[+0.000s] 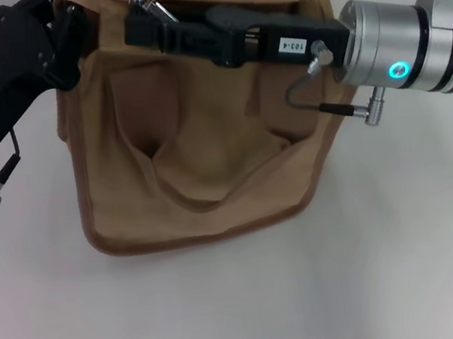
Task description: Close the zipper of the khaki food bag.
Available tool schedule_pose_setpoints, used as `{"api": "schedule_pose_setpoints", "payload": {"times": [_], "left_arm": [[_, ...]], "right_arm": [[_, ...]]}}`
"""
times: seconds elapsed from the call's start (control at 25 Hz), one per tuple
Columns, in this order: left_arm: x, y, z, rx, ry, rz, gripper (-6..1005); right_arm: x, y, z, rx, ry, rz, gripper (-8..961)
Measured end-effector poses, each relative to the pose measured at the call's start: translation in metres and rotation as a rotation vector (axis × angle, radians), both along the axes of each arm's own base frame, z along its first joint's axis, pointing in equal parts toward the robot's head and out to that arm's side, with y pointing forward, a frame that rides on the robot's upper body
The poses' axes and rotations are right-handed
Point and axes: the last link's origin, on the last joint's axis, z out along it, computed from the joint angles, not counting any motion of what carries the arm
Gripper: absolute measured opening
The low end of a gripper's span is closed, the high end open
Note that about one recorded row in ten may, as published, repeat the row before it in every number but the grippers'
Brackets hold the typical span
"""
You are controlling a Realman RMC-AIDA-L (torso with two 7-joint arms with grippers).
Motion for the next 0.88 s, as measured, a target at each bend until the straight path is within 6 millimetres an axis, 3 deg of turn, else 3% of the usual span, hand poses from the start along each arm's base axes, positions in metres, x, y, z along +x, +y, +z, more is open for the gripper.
{"api": "schedule_pose_setpoints", "payload": {"times": [0.88], "left_arm": [[0.0067,0.0026,-0.0008,-0.005,-0.014,-0.021,30]], "right_arm": [[-0.0017,0.0044,-0.0011,0.016,-0.016,-0.006,376]]}}
